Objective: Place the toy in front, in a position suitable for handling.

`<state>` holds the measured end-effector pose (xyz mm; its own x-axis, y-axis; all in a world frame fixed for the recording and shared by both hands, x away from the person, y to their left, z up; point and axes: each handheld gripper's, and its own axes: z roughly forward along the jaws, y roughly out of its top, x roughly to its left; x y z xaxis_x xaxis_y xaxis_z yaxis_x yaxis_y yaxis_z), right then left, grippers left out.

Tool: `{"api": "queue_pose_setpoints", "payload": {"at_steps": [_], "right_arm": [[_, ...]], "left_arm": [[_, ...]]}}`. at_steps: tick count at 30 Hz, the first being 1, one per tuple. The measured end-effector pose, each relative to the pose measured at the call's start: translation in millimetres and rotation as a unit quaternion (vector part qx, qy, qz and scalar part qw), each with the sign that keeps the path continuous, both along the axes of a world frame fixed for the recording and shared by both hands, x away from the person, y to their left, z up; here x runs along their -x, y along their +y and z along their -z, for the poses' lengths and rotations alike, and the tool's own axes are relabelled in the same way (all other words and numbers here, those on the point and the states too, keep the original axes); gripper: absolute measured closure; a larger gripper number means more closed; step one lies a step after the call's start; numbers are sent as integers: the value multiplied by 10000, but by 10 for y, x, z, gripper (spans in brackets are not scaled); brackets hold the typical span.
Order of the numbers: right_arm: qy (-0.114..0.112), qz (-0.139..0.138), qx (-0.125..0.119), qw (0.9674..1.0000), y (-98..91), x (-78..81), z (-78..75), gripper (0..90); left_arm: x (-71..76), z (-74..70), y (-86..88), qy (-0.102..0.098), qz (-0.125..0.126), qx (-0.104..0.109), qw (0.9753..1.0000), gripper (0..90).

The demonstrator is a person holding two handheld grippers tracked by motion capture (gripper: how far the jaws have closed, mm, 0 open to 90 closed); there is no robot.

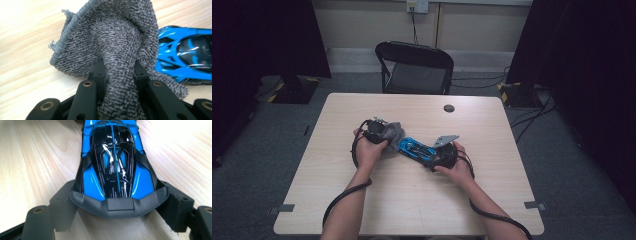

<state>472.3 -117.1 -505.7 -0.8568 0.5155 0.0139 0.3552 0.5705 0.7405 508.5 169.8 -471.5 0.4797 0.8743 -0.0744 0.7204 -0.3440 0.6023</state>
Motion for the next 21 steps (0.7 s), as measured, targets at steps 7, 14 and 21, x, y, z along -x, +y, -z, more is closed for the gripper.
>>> {"api": "queue_pose_setpoints", "payload": {"at_steps": [7, 14, 21], "right_arm": [[1, 1, -1, 10000, 0, 0, 0, 243], [3, 2, -1, 10000, 0, 0, 0, 243], [2, 1, -1, 10000, 0, 0, 0, 243]], "left_arm": [[75, -97, 188, -70, -155, 43, 9998, 713], [155, -269, 215, -216, -62, 155, 9996, 713], [228, -378, 113, -342, 229, 368, 9985, 713]]}}
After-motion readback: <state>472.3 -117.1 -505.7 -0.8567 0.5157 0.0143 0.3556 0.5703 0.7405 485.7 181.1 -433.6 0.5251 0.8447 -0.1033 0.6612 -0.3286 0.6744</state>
